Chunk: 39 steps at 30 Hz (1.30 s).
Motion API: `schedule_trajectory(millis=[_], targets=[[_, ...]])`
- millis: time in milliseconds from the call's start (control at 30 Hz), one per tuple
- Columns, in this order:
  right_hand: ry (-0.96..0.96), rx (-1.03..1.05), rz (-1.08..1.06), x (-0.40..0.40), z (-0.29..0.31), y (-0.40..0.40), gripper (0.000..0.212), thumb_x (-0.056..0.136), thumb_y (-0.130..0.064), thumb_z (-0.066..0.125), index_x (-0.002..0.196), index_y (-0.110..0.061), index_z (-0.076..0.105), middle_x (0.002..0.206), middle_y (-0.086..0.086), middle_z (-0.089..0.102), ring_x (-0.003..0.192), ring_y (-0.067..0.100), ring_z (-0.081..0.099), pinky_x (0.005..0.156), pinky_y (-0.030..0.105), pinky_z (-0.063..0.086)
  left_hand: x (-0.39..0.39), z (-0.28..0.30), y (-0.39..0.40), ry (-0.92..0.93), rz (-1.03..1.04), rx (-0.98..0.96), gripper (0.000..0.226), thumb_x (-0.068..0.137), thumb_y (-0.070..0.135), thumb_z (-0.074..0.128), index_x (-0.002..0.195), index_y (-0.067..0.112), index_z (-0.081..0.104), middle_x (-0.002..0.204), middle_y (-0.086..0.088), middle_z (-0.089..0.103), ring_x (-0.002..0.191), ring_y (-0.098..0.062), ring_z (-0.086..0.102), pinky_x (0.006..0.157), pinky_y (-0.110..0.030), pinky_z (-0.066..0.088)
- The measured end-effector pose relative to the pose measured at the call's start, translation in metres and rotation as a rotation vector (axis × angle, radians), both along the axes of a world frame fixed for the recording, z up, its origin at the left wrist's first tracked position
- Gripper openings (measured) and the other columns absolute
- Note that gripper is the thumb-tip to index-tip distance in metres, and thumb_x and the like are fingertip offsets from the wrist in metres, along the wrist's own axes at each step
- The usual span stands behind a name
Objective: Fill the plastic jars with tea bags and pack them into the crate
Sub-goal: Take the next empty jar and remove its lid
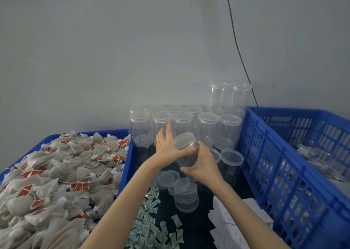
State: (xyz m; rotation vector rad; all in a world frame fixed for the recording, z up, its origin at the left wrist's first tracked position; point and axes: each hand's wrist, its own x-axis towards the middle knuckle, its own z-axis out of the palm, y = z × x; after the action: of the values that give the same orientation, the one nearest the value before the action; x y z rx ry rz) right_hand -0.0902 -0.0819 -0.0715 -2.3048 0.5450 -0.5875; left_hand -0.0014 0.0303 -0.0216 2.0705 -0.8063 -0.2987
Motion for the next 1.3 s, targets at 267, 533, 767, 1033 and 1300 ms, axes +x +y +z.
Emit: schedule_trajectory(millis=[267, 533, 767, 1033, 1300], targets=[[0.091, -0.039, 0.138, -0.011, -0.007, 0.005, 0.093, 0.064, -0.037, 0.084, 0.142, -0.026, 0.035, 0.136, -0.006, 0.046, 0.124, 0.015, 0.048, 0.098, 0.035, 0.048, 0.029, 0.010, 0.028, -0.039, -0.554, 0.229, 0.088, 0.080, 0.021, 0.074, 0.146, 0.045, 0.022, 0.153, 0.015, 0.022, 0.136, -0.006, 0.025, 0.105, -0.026, 0.027], [0.015, -0.200, 0.063, -0.006, -0.011, 0.015, 0.100, 0.071, -0.039, 0.081, 0.151, -0.021, 0.025, 0.145, -0.003, 0.040, 0.135, 0.016, 0.036, 0.110, 0.032, 0.037, 0.015, 0.003, 0.014, -0.178, 0.067, 0.324, 0.087, 0.075, 0.081, 0.044, 0.138, 0.021, 0.041, 0.137, -0.008, 0.052, 0.119, -0.028, 0.052, 0.092, -0.040, 0.043], [0.018, -0.206, 0.045, -0.013, -0.015, 0.009, 0.100, 0.073, -0.042, 0.081, 0.151, -0.019, 0.024, 0.149, -0.003, 0.037, 0.139, 0.015, 0.033, 0.114, 0.032, 0.033, 0.020, 0.011, 0.025, -0.096, -0.507, 0.378, 0.117, 0.072, 0.057, 0.073, 0.145, 0.046, -0.019, 0.156, 0.008, -0.026, 0.145, -0.015, -0.006, 0.116, -0.039, 0.017], [0.010, -0.167, 0.033, -0.019, -0.017, 0.005, 0.096, 0.071, -0.041, 0.082, 0.148, -0.018, 0.029, 0.143, -0.001, 0.043, 0.134, 0.017, 0.037, 0.113, 0.033, 0.035, 0.034, 0.018, 0.028, -0.264, -0.171, 0.286, 0.092, 0.075, 0.070, 0.059, 0.148, 0.026, 0.024, 0.146, -0.008, 0.042, 0.124, -0.025, 0.047, 0.102, -0.037, 0.040], [-0.050, -0.011, -0.009, -0.023, -0.026, -0.001, 0.104, 0.065, -0.041, 0.089, 0.148, -0.023, 0.030, 0.145, -0.005, 0.042, 0.133, 0.013, 0.040, 0.107, 0.028, 0.035, 0.064, -0.012, 0.029, -0.071, 0.007, 0.437, 0.091, 0.084, 0.060, 0.058, 0.149, 0.009, 0.022, 0.151, -0.012, 0.035, 0.132, -0.029, 0.042, 0.105, -0.037, 0.036]])
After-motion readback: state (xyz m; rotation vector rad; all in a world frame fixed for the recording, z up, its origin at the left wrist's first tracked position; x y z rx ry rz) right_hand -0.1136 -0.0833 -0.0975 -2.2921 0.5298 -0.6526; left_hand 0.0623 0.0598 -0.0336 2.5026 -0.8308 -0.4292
